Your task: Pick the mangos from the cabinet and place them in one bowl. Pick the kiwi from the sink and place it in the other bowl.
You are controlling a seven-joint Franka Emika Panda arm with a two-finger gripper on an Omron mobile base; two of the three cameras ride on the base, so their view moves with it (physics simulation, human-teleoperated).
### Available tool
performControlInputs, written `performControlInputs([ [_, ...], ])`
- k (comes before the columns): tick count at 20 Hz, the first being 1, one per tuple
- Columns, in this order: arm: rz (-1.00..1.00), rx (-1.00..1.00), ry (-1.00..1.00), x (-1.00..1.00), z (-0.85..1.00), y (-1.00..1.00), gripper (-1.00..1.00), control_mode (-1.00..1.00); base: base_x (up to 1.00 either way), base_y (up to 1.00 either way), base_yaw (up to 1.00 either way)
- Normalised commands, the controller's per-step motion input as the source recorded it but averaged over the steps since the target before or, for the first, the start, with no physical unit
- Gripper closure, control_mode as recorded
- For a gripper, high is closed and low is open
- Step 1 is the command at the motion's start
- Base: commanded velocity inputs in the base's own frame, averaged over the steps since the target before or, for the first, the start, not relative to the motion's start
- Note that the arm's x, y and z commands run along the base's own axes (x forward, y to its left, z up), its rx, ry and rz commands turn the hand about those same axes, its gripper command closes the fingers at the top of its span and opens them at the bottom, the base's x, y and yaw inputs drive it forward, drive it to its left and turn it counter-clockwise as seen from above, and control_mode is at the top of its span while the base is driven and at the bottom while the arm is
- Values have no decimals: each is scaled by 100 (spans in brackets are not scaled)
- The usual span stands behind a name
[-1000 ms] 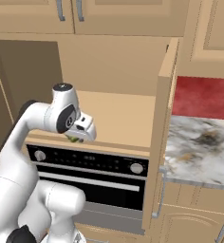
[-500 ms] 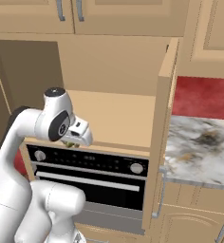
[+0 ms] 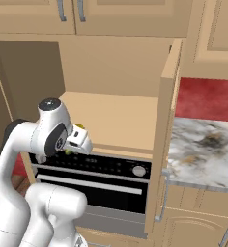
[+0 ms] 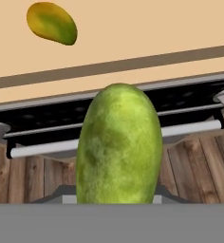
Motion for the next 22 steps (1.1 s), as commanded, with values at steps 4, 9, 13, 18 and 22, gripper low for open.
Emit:
performControlInputs([
  [4,0,0,0,-5,0,0,100,100,-8,0,0],
  [9,0,0,0,0,0,0,100,100,-35,0,-1],
  [13,0,0,0,0,0,0,100,100,-52,0,-1],
  [18,0,0,0,0,0,0,100,100,-51,0,-1],
  [22,0,0,0,0,0,0,100,100,-61,0,-2],
])
